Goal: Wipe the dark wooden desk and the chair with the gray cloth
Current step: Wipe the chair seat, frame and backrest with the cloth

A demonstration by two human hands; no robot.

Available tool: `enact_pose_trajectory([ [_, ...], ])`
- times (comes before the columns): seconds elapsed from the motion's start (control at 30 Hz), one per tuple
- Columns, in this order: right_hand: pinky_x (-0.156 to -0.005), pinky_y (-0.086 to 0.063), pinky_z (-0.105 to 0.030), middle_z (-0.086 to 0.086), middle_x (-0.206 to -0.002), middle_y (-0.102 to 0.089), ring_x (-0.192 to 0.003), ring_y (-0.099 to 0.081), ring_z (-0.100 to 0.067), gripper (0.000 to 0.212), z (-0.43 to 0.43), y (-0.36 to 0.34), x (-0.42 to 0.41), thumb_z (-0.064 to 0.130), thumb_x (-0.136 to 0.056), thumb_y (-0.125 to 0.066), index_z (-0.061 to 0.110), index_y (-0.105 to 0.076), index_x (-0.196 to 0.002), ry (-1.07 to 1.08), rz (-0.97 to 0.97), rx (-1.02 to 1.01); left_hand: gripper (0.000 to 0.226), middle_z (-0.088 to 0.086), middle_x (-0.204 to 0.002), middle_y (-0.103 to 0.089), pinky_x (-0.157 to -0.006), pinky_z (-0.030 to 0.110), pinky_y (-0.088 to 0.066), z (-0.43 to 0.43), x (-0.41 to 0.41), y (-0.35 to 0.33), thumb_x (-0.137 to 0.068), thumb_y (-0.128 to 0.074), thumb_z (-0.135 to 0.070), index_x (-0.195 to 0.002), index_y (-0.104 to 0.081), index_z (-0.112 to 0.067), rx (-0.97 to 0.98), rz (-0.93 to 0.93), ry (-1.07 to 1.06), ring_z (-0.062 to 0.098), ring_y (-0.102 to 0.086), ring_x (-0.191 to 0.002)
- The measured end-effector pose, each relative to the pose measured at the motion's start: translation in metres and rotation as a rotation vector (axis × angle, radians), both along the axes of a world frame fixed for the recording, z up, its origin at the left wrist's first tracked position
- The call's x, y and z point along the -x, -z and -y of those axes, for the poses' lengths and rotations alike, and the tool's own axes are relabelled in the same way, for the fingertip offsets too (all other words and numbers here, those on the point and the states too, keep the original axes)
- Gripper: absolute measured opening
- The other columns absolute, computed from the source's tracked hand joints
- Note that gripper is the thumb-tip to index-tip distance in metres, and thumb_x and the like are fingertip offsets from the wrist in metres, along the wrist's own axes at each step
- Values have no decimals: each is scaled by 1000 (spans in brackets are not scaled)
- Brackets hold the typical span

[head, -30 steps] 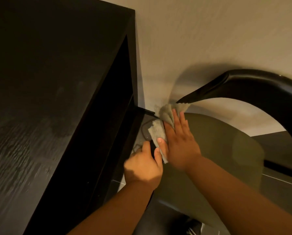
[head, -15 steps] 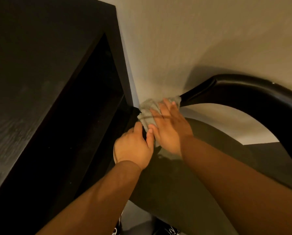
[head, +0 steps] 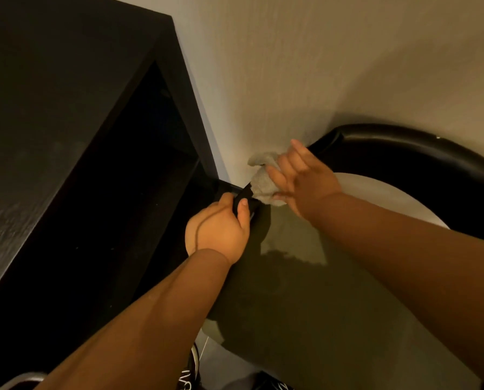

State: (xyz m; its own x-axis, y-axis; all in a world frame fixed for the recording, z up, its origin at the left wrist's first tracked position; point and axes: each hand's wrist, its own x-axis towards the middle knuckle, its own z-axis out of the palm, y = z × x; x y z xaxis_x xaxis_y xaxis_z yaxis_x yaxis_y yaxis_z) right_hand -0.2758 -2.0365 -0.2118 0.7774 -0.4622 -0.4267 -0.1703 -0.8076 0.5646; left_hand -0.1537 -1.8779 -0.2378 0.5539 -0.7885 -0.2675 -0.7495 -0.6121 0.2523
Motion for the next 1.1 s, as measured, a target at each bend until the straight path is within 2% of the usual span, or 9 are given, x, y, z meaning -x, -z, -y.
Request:
enact_pose_trajectory([
  [0.13, -130, -3, -56, -8, -155, -45, -145, -42, -34, 66, 14, -24, 1, 55, -109, -29, 19, -25, -163, 41, -50, 119, 70, -3, -93, -65, -68, 36, -53, 0, -1, -1, -98, -6, -59, -132, -57, -24, 14, -29, -16, 18, -64, -80],
  [0.3, -127, 7, -55, -16, -156, -41, -150, -31, -38, 71, 10, -28, -15, 62, -108, -24, 13, -27, -159, 210, -27, 0, 66, -4, -88, -64, -66, 35, -51, 3, -1, 0, -100, -9, -60, -122, -59, -24, 36, -31, -12, 18, -62, -76],
  [0.5, -127, -13, -48, -12, -152, -48, -142, -41, -34, 77, 15, -25, -26, 71, -102, -36, 17, -33, -157, 213, 29, -146, 65, -3, -87, -65, -69, 38, -54, 13, -2, 1, -100, -9, -59, -116, -60, -23, 48, -46, 9, 20, -64, -75],
  [0.67, -130, -4, -50, -12, -146, -55, -144, -40, -37, 73, 24, -49, 5, 67, -100, -42, 18, -41, -155, 222, 185, -8, 66, -3, -91, -67, -70, 40, -56, 14, -4, 4, -99, -11, -62, -121, -60, -23, 76, -80, 26, 19, -65, -77],
  [0.73, -130, -7, -54, -17, -128, -66, -136, -49, -41, 65, 22, -47, 9, 63, -98, -49, 11, -61, -137, 218, 270, -57, 67, -2, -92, -67, -70, 40, -56, 15, -5, 4, -99, -12, -62, -124, -60, -23, 75, -76, 30, 20, -65, -79],
  [0.83, -128, -18, -57, -24, -107, -69, -122, -59, -44, 39, 16, -29, 13, 37, -96, -63, 3, -72, -113, 172, 649, -141, 62, -4, -87, -65, -64, 36, -51, 15, -5, 4, -100, -14, -62, -117, -60, -23, 75, -59, 30, 20, -64, -75],
  [0.9, -130, -8, -54, -24, -125, -67, -135, -52, -42, 54, 0, -18, 8, 48, -99, -45, 9, -70, -128, 280, 728, -231, 61, -4, -85, -64, -63, 36, -50, 16, -4, 3, -99, -12, -62, -113, -59, -24, 71, -50, 22, 20, -63, -72],
  [1.0, -128, 15, -44, -18, -161, -43, -159, -19, -34, 73, -30, 7, -9, 59, -103, -21, 14, -53, -151, 387, 692, -324, 61, -3, -84, -64, -63, 38, -50, 20, -4, 3, -96, -9, -62, -108, -56, -24, 74, -28, 17, 23, -63, -71],
  [1.1, -125, 23, -41, -12, -164, -40, -160, -8, -32, 73, -33, 32, -19, 58, -104, -17, 17, -49, -155, 406, 664, -296, 49, -2, -84, -64, -62, 37, -46, 21, -3, 2, -100, -18, -54, -110, -55, -23, 85, -29, 7, 22, -62, -71],
])
